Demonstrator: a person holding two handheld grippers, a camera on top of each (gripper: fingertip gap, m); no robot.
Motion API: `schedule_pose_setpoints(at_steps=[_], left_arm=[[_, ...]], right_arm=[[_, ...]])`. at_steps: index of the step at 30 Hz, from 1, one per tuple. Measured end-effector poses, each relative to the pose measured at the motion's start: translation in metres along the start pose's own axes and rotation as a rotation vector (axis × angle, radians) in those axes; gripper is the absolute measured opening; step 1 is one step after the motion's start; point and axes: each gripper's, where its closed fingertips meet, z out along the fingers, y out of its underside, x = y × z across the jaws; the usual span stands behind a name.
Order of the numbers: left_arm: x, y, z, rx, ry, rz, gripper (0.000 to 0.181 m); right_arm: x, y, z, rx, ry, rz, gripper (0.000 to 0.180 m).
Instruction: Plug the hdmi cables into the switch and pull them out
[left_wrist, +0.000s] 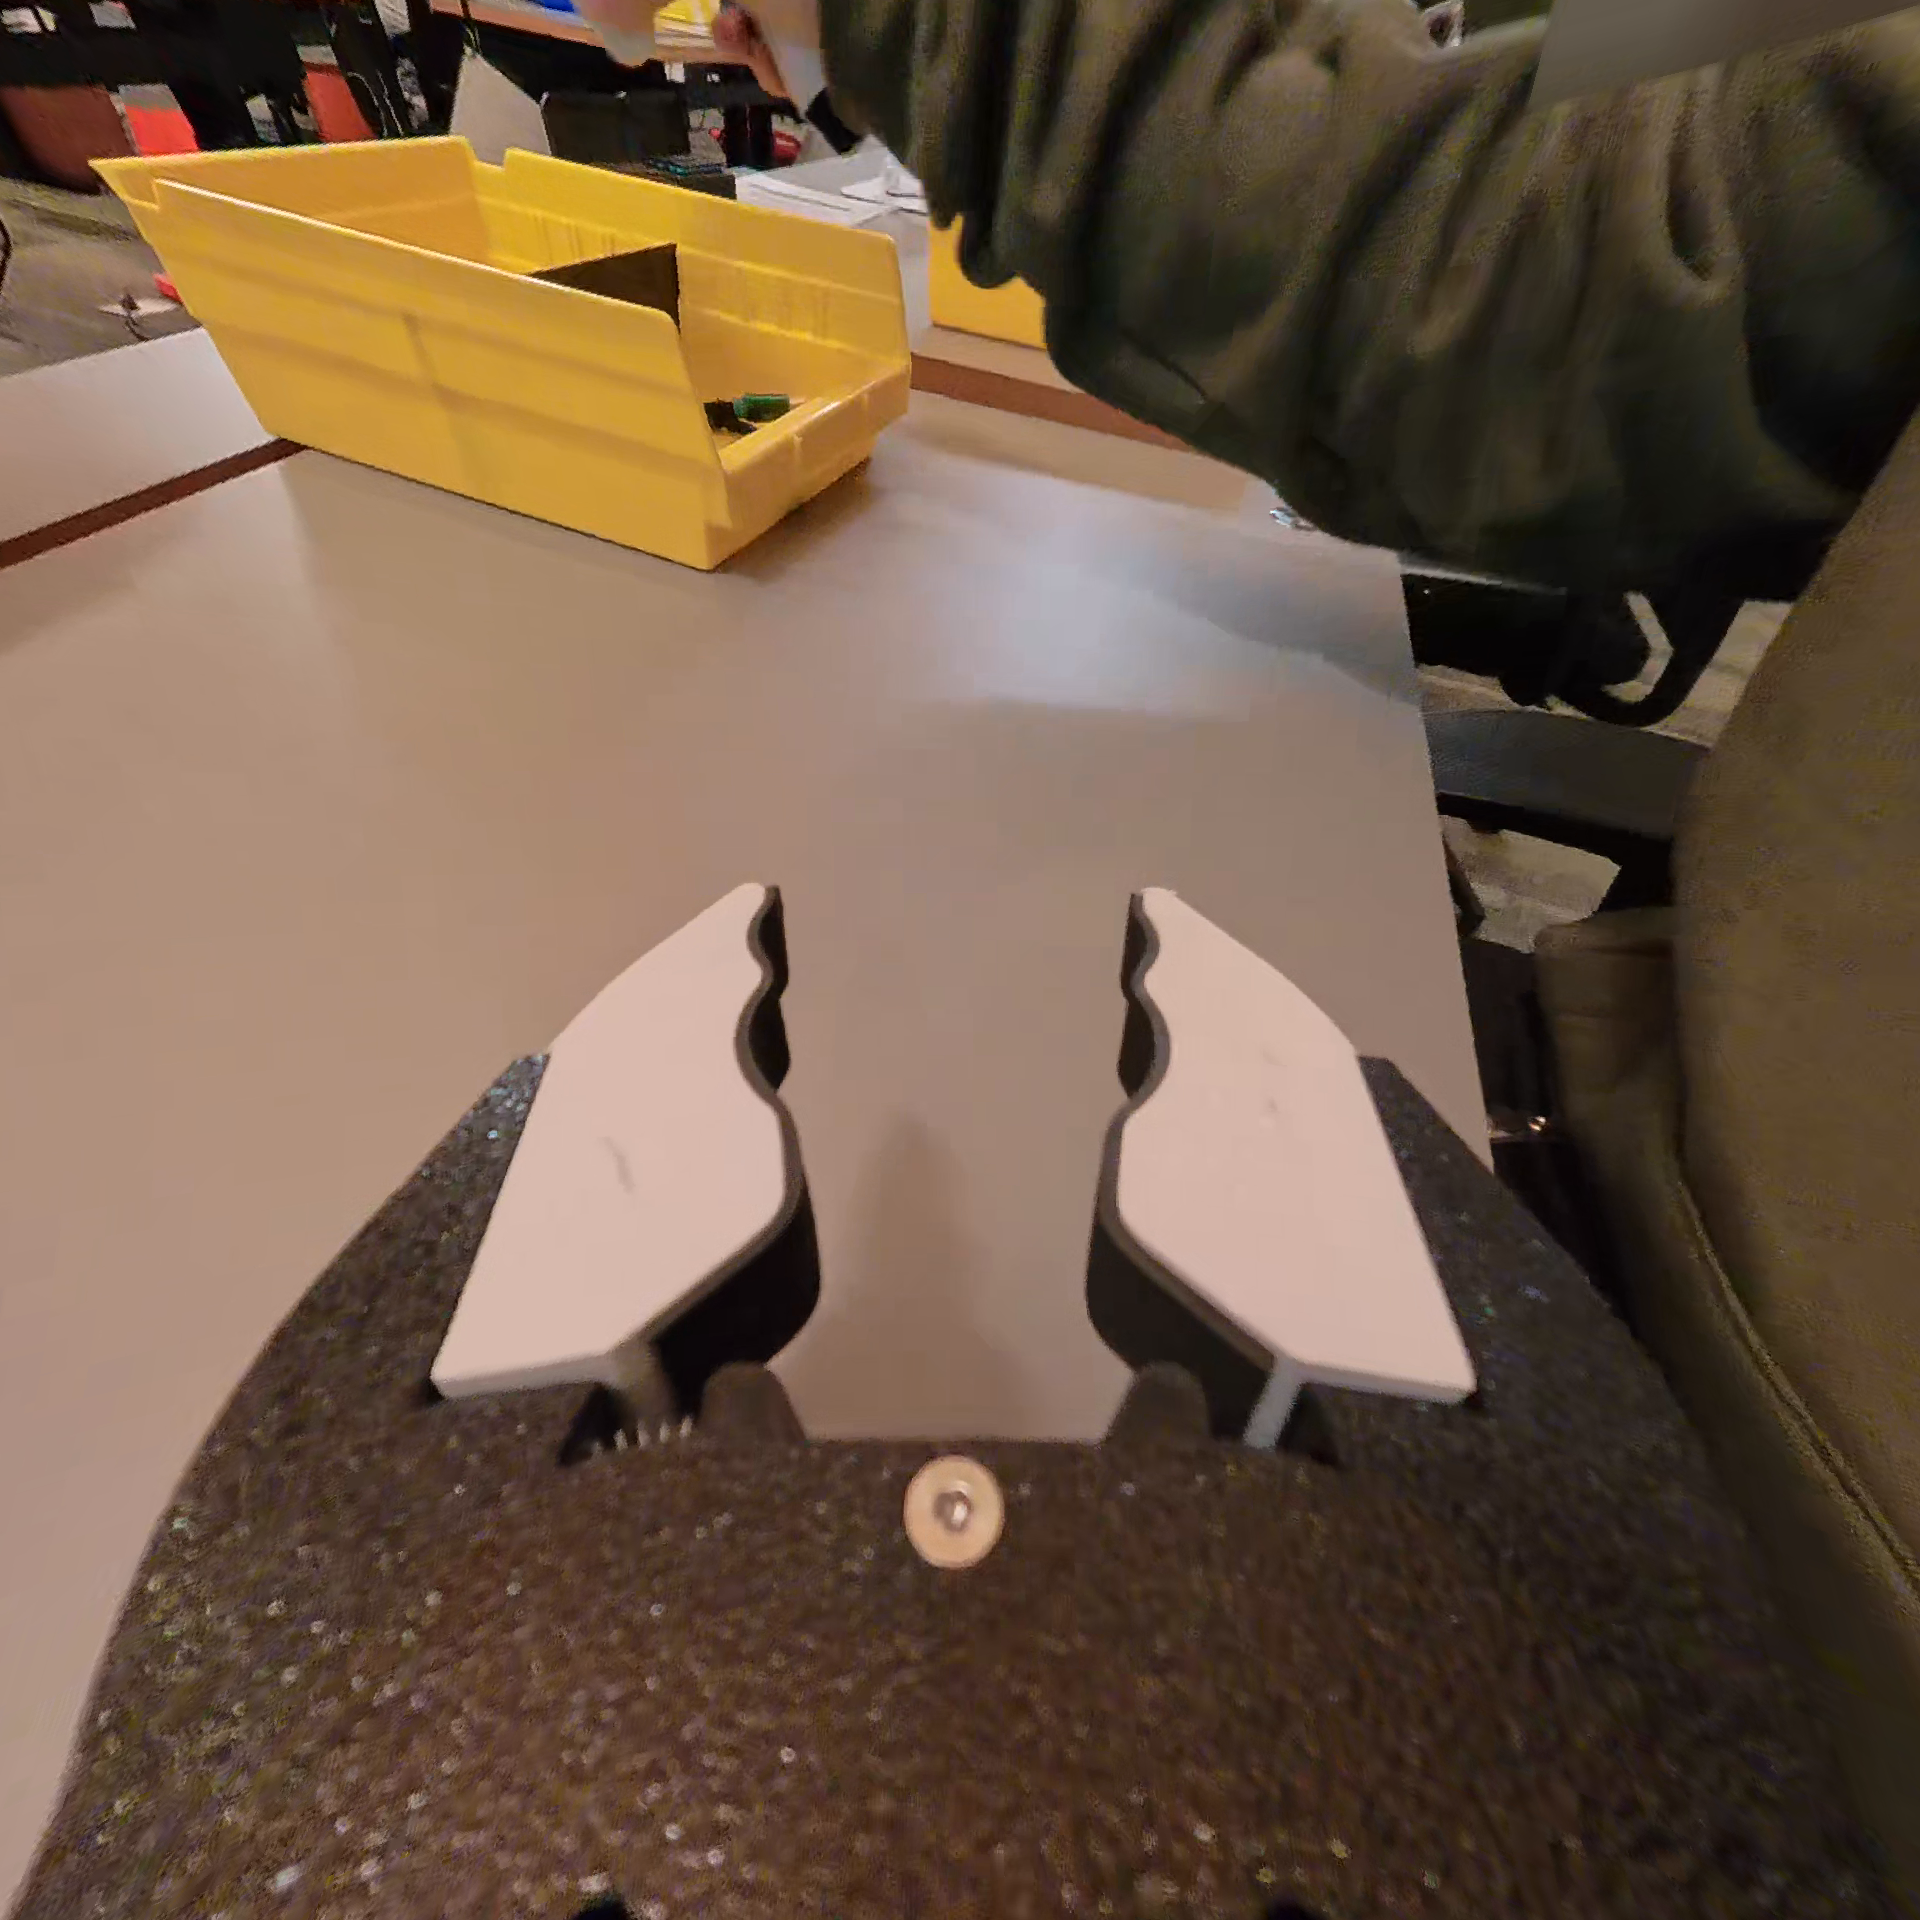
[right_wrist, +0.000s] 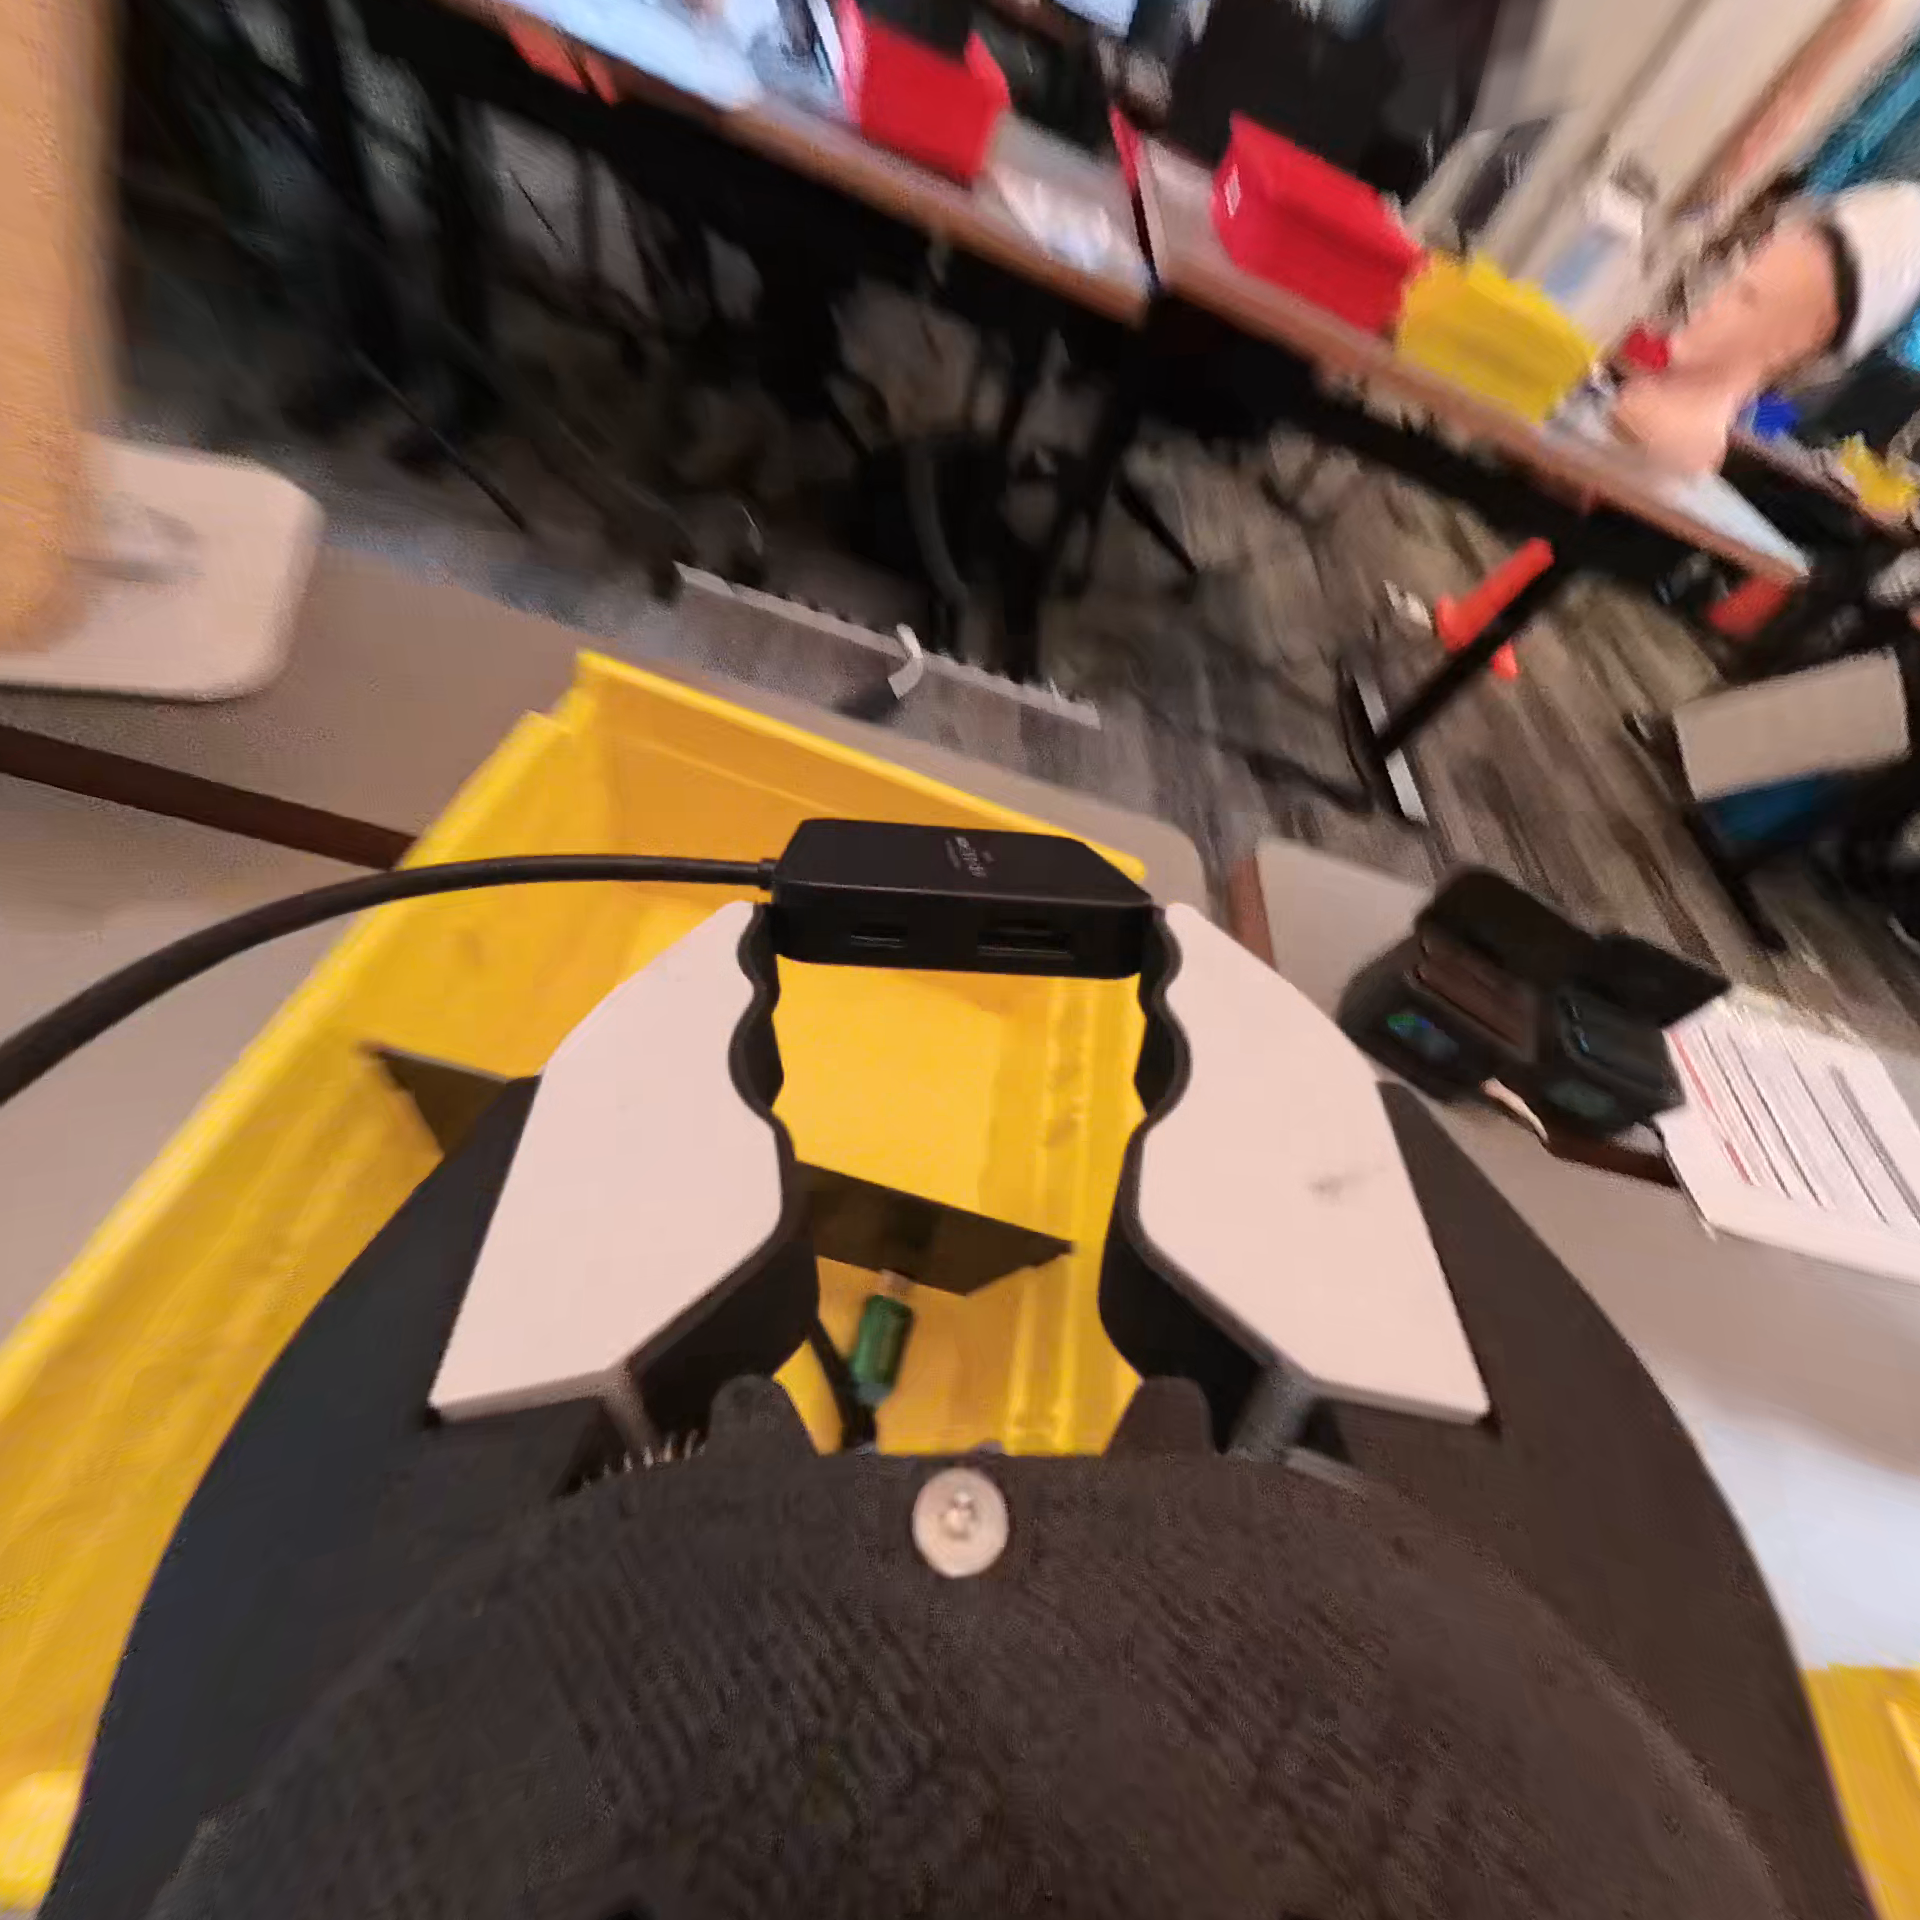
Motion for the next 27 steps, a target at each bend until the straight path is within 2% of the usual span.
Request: schedule_pose_setpoints(at_steps=[3,6,8,10,14,15,18,22,27], left_arm=[[0.001,0.003,0.000,-0.004,0.004,-0.015,0.059],[0.002,0.006,0.000,-0.025,0.007,-0.024,0.059],[0.003,0.008,-0.001,-0.031,0.013,-0.024,0.058],[0.002,0.008,-0.002,-0.037,0.015,-0.028,0.058],[-0.001,0.007,-0.002,-0.024,0.021,-0.053,0.057],[-0.002,0.006,-0.002,-0.018,0.025,-0.061,0.057],[-0.003,0.005,-0.002,-0.010,0.030,-0.070,0.057],[-0.007,0.005,-0.003,-0.018,0.025,-0.064,0.057],[-0.027,-0.012,-0.018,0.027,-0.059,-0.053,0.058]], right_arm=[[0.009,0.029,0.036,-0.197,0.000,-0.006,0.068],[0.004,0.046,0.056,-0.319,-0.028,-0.038,0.068],[-0.005,0.060,0.064,-0.438,-0.102,-0.069,0.068],[-0.006,0.065,0.070,-0.487,-0.115,-0.097,0.067],[-0.021,0.083,0.070,-0.643,-0.249,-0.072,0.068],[-0.022,0.083,0.071,-0.636,-0.261,-0.067,0.068],[-0.022,0.072,0.073,-0.564,-0.266,0.000,0.086],[-0.023,0.055,0.065,-0.454,-0.266,0.034,0.093],[-0.053,0.021,0.014,-0.212,-0.291,-0.016,0.097]])
